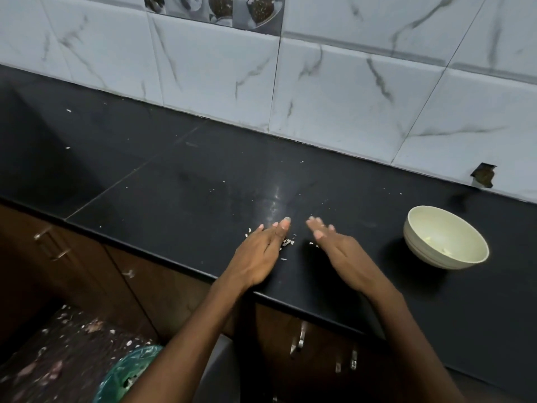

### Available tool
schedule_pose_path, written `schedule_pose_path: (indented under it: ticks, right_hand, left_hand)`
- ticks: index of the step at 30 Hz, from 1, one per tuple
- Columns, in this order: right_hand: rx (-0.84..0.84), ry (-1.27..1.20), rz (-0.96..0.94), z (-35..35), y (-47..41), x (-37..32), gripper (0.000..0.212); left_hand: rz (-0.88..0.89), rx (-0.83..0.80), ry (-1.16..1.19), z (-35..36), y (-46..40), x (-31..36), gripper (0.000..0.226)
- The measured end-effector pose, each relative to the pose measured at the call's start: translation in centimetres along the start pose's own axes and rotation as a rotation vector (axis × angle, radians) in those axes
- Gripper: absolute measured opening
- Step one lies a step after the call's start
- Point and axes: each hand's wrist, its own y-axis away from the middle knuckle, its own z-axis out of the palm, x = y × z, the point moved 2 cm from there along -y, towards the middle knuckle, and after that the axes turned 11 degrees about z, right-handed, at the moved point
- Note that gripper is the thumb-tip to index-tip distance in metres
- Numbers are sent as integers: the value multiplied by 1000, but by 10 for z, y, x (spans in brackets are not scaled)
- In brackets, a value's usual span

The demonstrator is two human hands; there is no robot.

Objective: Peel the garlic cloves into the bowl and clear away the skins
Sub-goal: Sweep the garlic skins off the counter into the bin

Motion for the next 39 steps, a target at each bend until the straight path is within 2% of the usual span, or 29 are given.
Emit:
schedule_pose_path:
  ticks: [1, 3, 6, 8, 11, 16, 18, 20, 24, 26, 29, 34, 39]
  right_hand:
    - [52, 44, 67, -1, 5, 6, 56]
    - [54, 236, 191, 13, 11, 16, 76]
    - [96, 432, 229, 38, 17, 9, 90]
    - [114, 447, 225, 48, 13, -5, 91]
    - [71, 471, 172, 74, 4, -34, 90]
    - [41, 446, 121, 115, -19, -77, 82]
    - [16, 448, 89, 121, -24, -84, 78]
    - [7, 402, 27, 120, -26, -88, 72]
    - [31, 146, 10, 103, -33, -85, 61]
    - [52, 189, 13, 101, -43, -84, 60]
    - [35, 312, -2, 109, -49, -85, 60]
    - [31, 377, -90, 123, -25, -90, 57]
    - [76, 326, -179, 148, 24, -100, 51]
  left_hand:
    - [-38, 44, 90, 0, 6, 3, 86]
    - [-88, 135, 251, -4, 11, 10, 88]
    - [-134, 290, 368, -16, 14, 21, 86]
    - [-143, 450, 488, -26, 17, 22, 82]
    - [-178, 684, 808, -31, 36, 10, 80]
    - [-264, 922, 1100, -30, 85, -10, 74]
    - [-361, 958, 1149, -33, 102, -19, 70]
    - [-550, 898, 1171, -31, 117, -27, 60]
    - [-856, 457, 1315, -16, 134, -38, 45]
    - [-877, 277, 1402, -11, 137, -41, 49]
    - [-860, 100, 1512, -9, 133, -37, 57]
    - [-874, 56, 1592, -7, 122, -39, 59]
    - [-868, 200, 1551, -8, 116, -45, 46]
